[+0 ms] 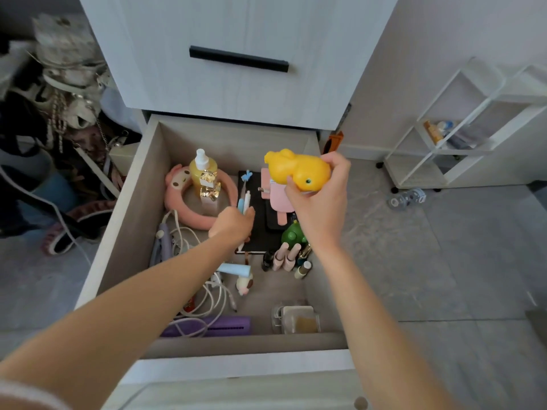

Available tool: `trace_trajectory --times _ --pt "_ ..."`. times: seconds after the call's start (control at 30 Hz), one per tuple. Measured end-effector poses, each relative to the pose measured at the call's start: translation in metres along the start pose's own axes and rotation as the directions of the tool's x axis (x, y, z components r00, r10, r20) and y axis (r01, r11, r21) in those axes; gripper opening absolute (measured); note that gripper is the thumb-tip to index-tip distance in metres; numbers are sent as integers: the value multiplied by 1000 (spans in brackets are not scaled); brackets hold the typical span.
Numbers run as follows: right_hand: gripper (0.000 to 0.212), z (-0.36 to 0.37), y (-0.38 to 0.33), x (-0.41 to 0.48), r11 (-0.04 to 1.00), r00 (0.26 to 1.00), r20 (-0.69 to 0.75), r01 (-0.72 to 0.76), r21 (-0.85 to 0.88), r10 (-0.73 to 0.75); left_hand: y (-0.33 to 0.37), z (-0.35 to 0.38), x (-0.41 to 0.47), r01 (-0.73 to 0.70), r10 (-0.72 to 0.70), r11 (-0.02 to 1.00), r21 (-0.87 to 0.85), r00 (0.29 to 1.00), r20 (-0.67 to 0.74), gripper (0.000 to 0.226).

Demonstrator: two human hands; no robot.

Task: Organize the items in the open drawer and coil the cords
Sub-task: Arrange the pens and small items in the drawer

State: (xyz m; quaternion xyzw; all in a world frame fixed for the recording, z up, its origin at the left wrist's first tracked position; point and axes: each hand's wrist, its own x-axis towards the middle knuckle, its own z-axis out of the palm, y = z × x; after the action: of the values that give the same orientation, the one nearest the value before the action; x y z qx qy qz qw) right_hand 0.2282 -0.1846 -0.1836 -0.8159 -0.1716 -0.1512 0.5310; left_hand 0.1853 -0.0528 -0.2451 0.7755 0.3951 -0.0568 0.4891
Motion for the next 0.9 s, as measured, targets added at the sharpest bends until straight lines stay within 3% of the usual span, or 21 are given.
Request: trace_trajectory --times 0.2,0.3,0.4,0.5,0.67,0.9 --pt "57 -3 1 6 998 997 -76 -30 50 34 10 11 14 9 -9 1000 3 1000 -17 30" --pt "57 -3 3 7 996 994 -89 -57 75 64 16 12 12 -28 30 993 119 999 -16 21" --pt "56 -3 4 8 989 990 -102 -91 112 102 19 7 6 -90 85 961 262 996 30 35" --pt "55 -4 3 11 981 983 -114 -130 142 147 20 4 2 -161 147 911 379 987 65 27" --pt "55 -4 3 11 968 974 -112 -175 178 196 3 6 -2 -205 128 853 479 973 190 68" --pt "54 -4 4 14 954 963 -90 -237 181 256 -6 6 0 -352 308 846 400 936 171 89"
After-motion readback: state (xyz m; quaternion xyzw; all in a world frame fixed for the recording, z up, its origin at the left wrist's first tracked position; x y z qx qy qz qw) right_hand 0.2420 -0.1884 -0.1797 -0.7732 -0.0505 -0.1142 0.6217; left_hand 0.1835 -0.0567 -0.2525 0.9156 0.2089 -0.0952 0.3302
